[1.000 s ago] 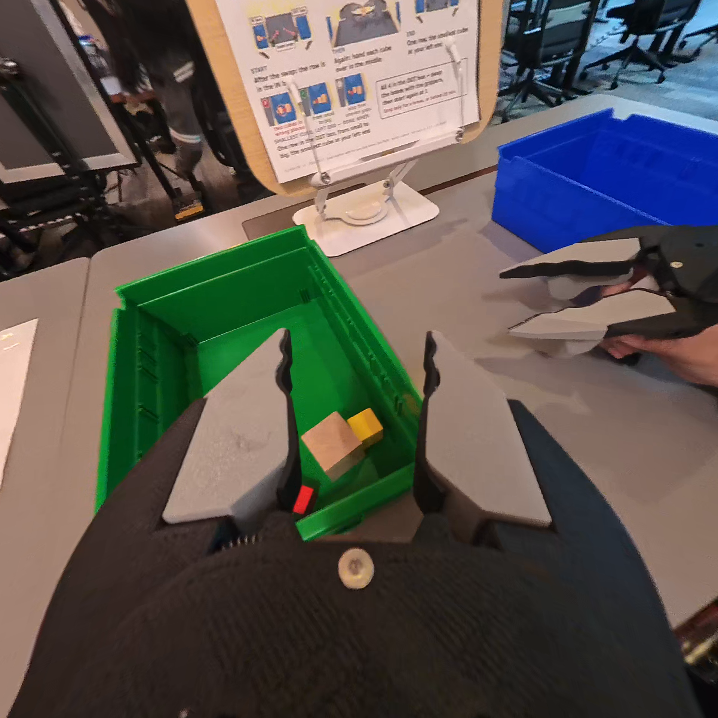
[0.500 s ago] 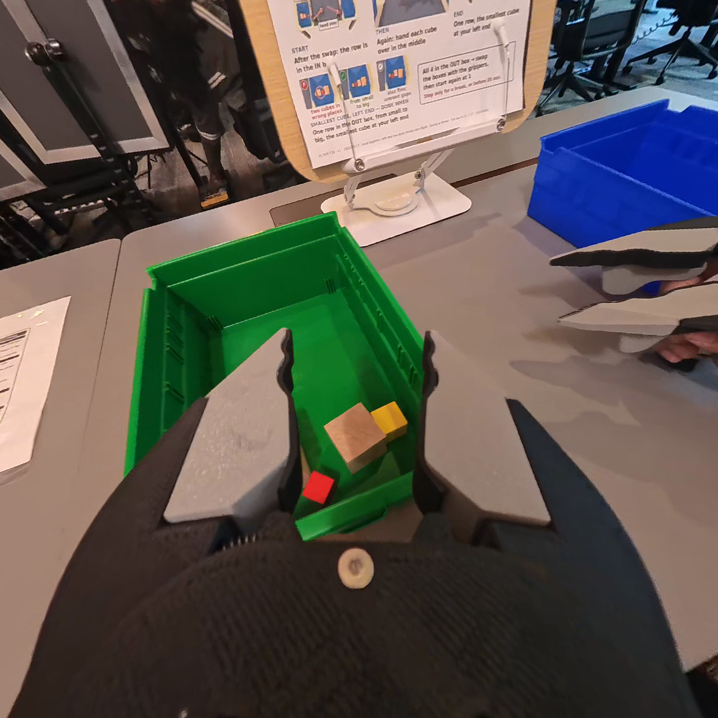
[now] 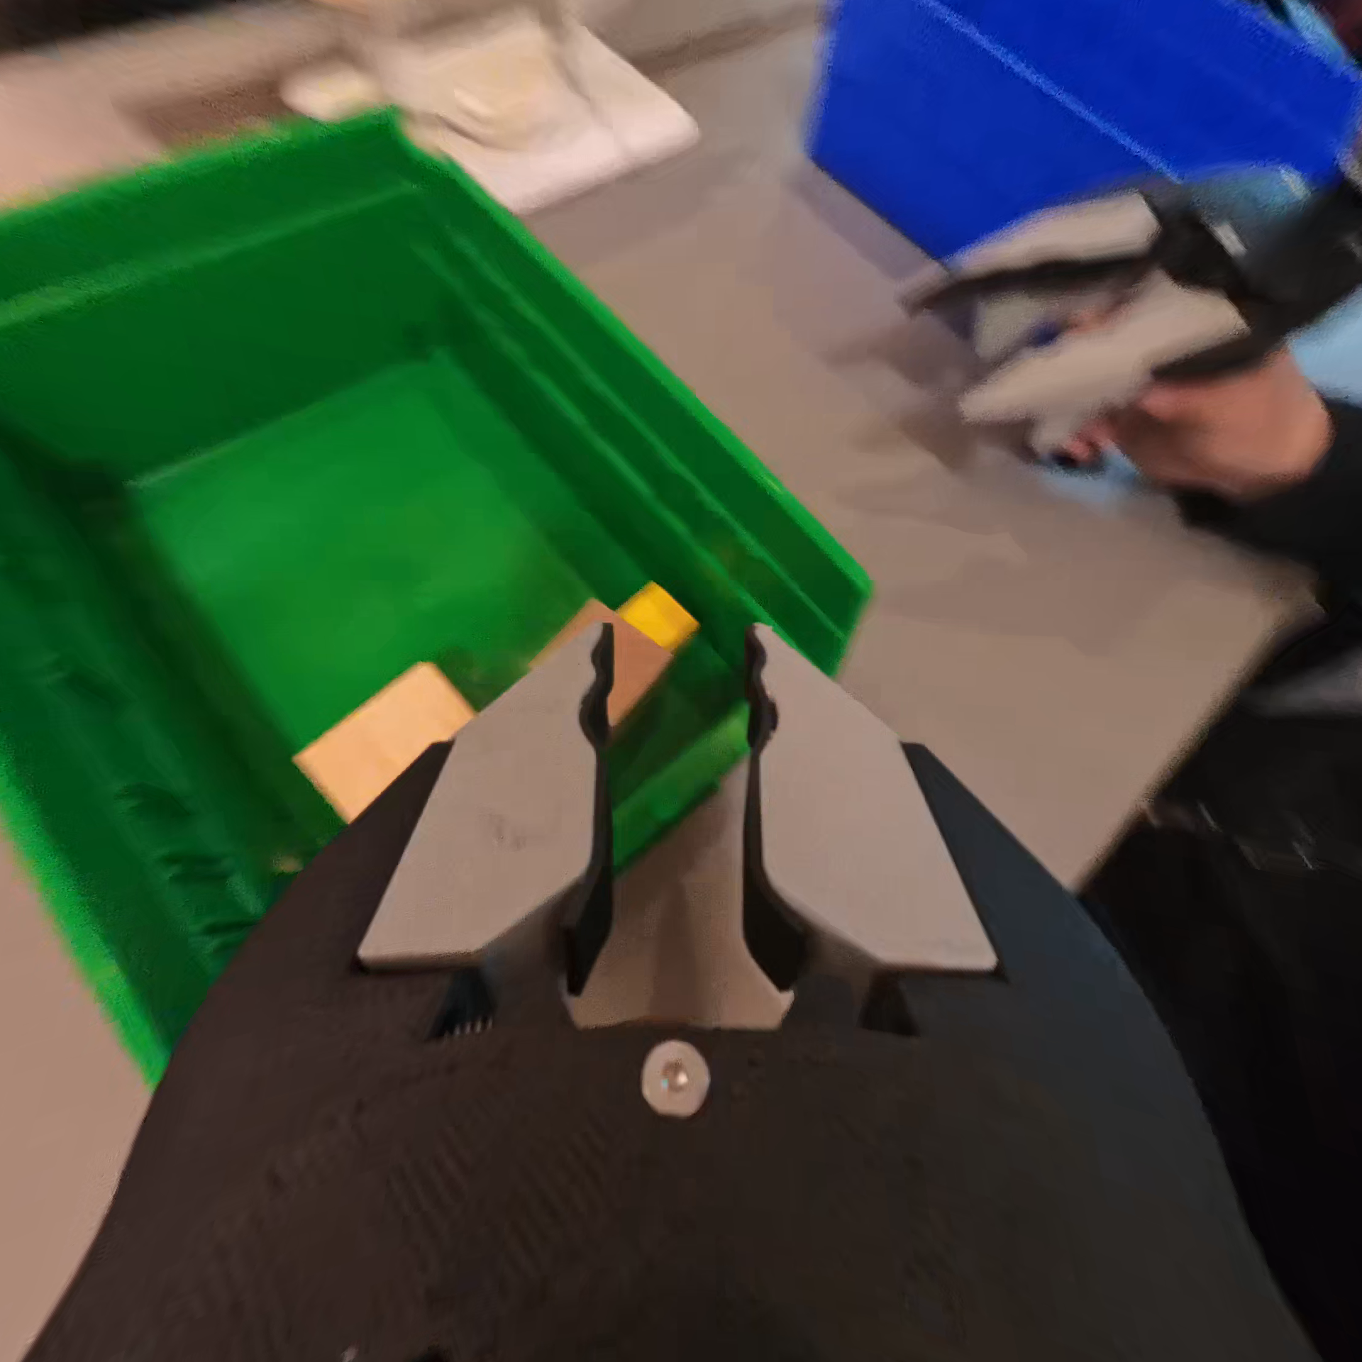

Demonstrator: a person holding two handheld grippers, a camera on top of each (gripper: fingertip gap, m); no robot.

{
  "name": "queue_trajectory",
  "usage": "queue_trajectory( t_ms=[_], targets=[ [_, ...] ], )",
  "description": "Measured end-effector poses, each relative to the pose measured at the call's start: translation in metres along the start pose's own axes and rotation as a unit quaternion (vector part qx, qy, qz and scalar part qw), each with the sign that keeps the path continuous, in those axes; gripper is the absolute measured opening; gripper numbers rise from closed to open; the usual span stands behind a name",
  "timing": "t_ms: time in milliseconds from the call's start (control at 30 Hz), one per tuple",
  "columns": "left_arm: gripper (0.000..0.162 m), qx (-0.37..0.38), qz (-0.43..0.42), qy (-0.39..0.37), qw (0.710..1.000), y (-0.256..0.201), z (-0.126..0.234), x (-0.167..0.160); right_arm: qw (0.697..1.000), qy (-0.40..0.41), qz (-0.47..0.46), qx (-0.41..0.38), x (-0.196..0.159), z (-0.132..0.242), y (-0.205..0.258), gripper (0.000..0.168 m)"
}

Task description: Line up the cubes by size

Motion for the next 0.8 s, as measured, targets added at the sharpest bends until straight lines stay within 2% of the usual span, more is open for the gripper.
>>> queue_trajectory(
  t_ms=[33,67,133,267,367,500,567,700,800],
  targets=[
    [0.031,-0.031,-0.025,0.049,0.998,-0.004,-0.004,-0.012,1.000,-0.002,-0.006,0.008,0.002,0.000,0.002,0.057],
    [0.032,-0.031,-0.046,0.101,0.993,0.001,-0.008,-0.024,1.000,-0.004,-0.011,0.016,0.003,0.001,0.005,0.057],
    [0.038,0.012,-0.079,0.200,0.977,0.026,-0.016,-0.046,1.000,-0.006,-0.014,0.027,0.006,0.002,0.009,0.057],
    [0.016,-0.023,-0.097,0.324,0.941,0.042,-0.031,-0.068,0.999,-0.010,-0.006,0.033,0.012,0.004,0.015,0.057],
    [0.000,-0.018,-0.100,0.339,0.935,0.056,-0.047,-0.061,0.999,-0.008,0.010,0.030,0.013,0.005,0.018,0.057],
    [0.036,-0.043,-0.106,0.379,0.918,0.057,-0.049,-0.068,0.999,0.004,0.031,0.031,0.011,0.004,0.023,0.057],
    [0.043,-0.045,-0.122,0.393,0.910,0.055,-0.046,-0.074,0.999,0.008,0.042,0.030,0.010,0.004,0.025,0.057],
    [0.035,-0.019,-0.122,0.404,0.906,0.059,-0.042,-0.081,0.998,0.008,0.054,0.035,0.012,0.004,0.031,0.055],
    [0.024,-0.013,-0.120,0.418,0.900,0.061,-0.039,-0.086,0.998,0.005,0.055,0.035,0.014,0.005,0.032,0.054]
  ],
)
Point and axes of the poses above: each gripper's, where its closed fingertips meet, z back along the fingers, x out of its top, y = z × x across the jaws, the point moved 2 cm from there along z, back along the fingers, and after that the axes turned 3 degrees about x, right-handed, at the moved point
